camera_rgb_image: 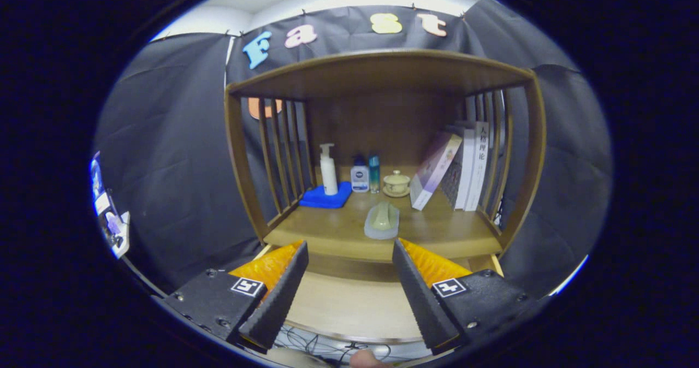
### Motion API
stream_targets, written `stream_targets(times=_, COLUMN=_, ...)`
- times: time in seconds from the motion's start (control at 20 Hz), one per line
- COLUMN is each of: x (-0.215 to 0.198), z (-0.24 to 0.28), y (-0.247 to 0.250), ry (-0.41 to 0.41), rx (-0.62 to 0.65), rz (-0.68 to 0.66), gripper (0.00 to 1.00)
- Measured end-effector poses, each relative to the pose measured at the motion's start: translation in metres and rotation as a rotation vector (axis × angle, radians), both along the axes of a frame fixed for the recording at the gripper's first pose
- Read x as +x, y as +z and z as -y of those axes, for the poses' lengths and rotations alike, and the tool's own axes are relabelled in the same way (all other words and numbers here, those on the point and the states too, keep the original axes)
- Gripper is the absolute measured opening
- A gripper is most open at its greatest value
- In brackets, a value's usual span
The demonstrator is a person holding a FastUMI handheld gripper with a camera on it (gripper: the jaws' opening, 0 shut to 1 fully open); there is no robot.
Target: Pull open the drawer, take out the items inside it, and place them on the countertop above the cabinet.
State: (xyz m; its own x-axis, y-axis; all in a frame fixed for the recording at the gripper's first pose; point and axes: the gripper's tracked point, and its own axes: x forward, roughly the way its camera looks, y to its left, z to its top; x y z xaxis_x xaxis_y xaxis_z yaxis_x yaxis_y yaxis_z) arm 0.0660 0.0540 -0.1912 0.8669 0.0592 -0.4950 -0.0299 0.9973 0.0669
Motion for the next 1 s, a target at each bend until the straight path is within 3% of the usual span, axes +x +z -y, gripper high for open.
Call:
stream_targets(times=0.35, x=-0.060, z=-0.021, y=-0.034, ry=0.017, rx=-0.024, rz=0.123, gripper=0.98)
stream_targets(times=0.65, x=-0.107, z=0.003, y=-0.107, ry=-0.095, rx=-0.081, rz=0.067, gripper=0.98)
stream_targets(times=1.0, x=-0.135, z=0.006, y=-0.172, ry=-0.110, rx=-0.093, rz=-0.028, gripper=0.98)
